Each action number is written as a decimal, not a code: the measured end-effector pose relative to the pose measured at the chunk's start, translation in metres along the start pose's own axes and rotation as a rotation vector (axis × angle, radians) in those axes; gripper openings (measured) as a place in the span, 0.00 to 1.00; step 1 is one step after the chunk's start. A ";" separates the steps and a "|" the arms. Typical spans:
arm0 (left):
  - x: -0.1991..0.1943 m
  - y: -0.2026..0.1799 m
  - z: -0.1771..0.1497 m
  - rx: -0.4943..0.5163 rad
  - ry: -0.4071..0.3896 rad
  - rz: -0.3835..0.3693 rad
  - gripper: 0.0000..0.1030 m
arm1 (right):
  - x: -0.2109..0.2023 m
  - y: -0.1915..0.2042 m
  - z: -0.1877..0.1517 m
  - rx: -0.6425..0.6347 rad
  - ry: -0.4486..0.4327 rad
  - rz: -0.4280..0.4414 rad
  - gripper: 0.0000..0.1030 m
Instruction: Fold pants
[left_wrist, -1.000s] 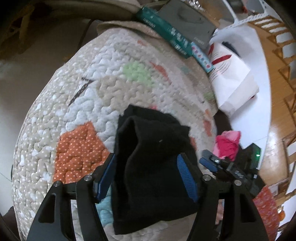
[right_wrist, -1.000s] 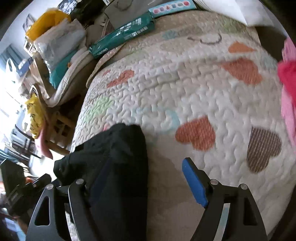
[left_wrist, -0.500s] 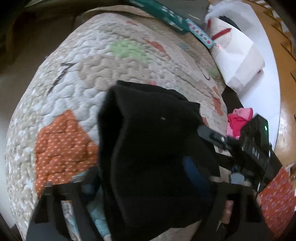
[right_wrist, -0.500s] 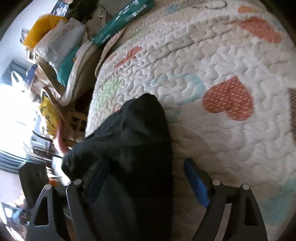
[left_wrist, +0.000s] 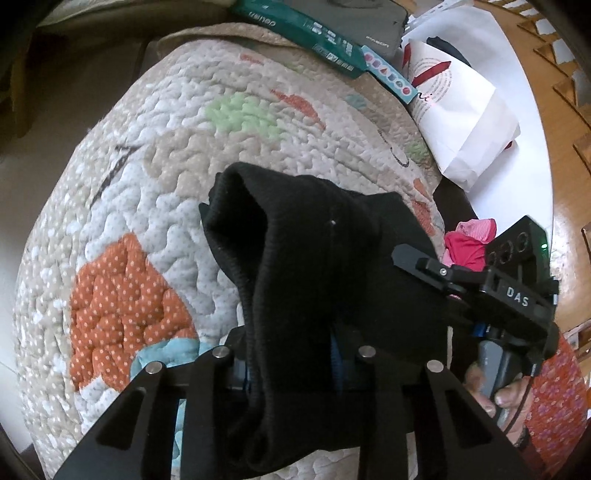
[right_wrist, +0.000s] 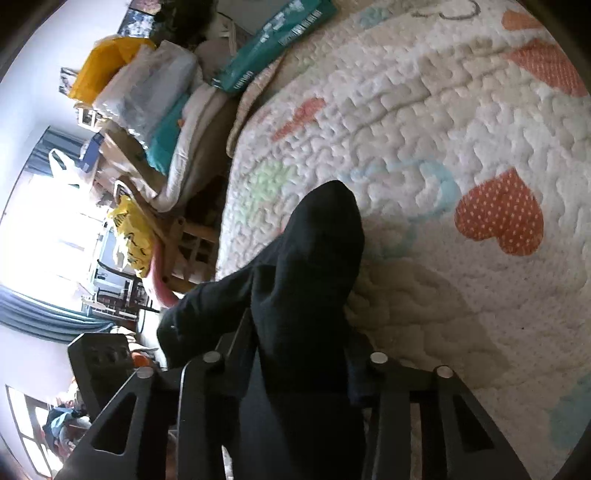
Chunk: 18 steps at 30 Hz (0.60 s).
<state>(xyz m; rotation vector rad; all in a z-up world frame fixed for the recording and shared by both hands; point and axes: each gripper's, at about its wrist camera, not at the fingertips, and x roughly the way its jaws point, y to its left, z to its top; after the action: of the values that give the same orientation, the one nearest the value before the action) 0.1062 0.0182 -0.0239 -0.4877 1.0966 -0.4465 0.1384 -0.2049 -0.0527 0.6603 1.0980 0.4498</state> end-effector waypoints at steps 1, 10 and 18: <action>-0.001 -0.003 0.005 0.006 -0.008 0.005 0.28 | -0.003 0.004 0.002 -0.016 -0.003 -0.004 0.37; -0.013 -0.008 0.081 -0.018 -0.118 -0.029 0.28 | -0.020 0.057 0.053 -0.176 -0.070 -0.028 0.33; 0.050 0.015 0.140 -0.030 -0.053 0.091 0.31 | 0.019 0.060 0.115 -0.198 -0.085 -0.143 0.33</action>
<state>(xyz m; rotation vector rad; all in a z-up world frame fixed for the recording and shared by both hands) 0.2548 0.0232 -0.0166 -0.4710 1.0713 -0.3365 0.2509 -0.1796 0.0102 0.4202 0.9981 0.3975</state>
